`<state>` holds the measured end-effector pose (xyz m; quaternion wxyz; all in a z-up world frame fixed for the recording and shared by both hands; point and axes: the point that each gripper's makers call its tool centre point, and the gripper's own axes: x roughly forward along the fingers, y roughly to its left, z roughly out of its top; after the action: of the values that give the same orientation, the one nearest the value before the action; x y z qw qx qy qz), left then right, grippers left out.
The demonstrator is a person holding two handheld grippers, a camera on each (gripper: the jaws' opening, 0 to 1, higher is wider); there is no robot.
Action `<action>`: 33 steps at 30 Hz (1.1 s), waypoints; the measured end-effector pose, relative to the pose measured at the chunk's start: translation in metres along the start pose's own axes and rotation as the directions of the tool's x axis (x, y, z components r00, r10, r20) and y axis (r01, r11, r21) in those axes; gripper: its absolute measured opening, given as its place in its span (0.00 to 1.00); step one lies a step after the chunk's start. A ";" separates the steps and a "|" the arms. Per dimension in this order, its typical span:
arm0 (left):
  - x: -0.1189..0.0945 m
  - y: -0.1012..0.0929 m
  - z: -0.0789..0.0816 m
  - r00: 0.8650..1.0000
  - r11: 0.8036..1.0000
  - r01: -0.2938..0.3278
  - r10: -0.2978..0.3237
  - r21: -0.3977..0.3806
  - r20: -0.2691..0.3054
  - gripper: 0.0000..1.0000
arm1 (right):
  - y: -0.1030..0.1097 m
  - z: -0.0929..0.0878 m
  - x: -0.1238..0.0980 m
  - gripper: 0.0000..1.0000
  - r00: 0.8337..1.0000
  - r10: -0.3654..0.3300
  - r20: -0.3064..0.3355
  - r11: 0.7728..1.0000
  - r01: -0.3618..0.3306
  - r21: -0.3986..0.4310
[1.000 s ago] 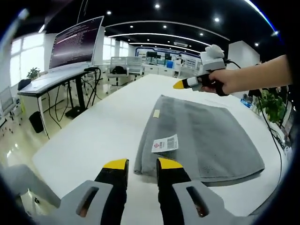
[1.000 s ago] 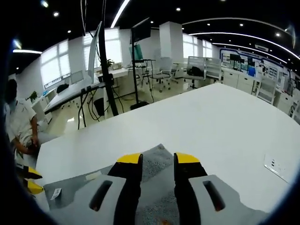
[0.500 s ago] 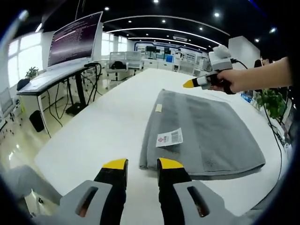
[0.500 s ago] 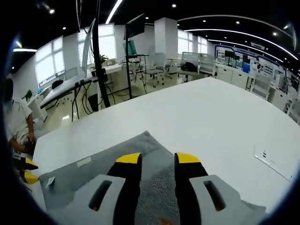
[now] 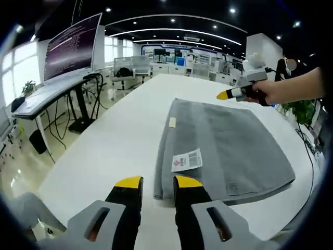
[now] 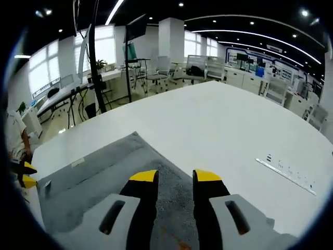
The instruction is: Fold the towel on the table until its edges align and the towel forms a compact rectangular stack.
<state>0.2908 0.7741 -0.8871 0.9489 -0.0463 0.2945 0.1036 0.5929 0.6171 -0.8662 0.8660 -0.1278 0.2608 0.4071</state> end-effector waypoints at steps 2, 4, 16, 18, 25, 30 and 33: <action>0.001 -0.001 0.000 1.000 1.000 -0.002 0.002 0.004 -0.007 0.24 | -0.010 -0.004 -0.001 0.26 1.000 -0.006 -0.010 1.000 0.006 0.011; 0.001 -0.001 -0.001 1.000 1.000 -0.002 0.002 0.004 -0.013 0.24 | -0.015 -0.008 -0.005 0.26 1.000 -0.013 -0.016 1.000 0.013 0.014; 0.001 0.003 -0.010 0.999 1.000 -0.018 0.017 -0.017 -0.042 0.23 | -0.067 -0.035 -0.039 0.25 0.995 -0.083 -0.045 0.996 0.085 0.026; 0.002 0.001 -0.010 0.999 1.000 -0.016 0.015 -0.017 -0.043 0.23 | -0.077 -0.040 -0.045 0.25 0.994 -0.097 -0.053 0.995 0.099 0.027; 0.011 -0.002 -0.013 0.998 1.000 0.000 -0.001 -0.019 -0.064 0.23 | -0.102 -0.061 -0.061 0.25 0.986 -0.145 -0.085 0.987 0.150 0.060; 0.015 -0.003 -0.015 0.998 0.999 -0.003 0.000 -0.039 -0.065 0.23 | -0.114 -0.071 -0.066 0.25 0.981 -0.164 -0.101 0.983 0.171 0.069; 0.015 -0.004 -0.014 0.998 0.999 -0.008 0.006 -0.033 -0.065 0.23 | -0.121 -0.080 -0.066 0.25 0.978 -0.173 -0.120 0.978 0.184 0.093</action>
<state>0.2961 0.7704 -0.9069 0.9376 -0.0644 0.3235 0.1104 0.6232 0.4635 -0.8955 0.8887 -0.1280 0.3167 0.3057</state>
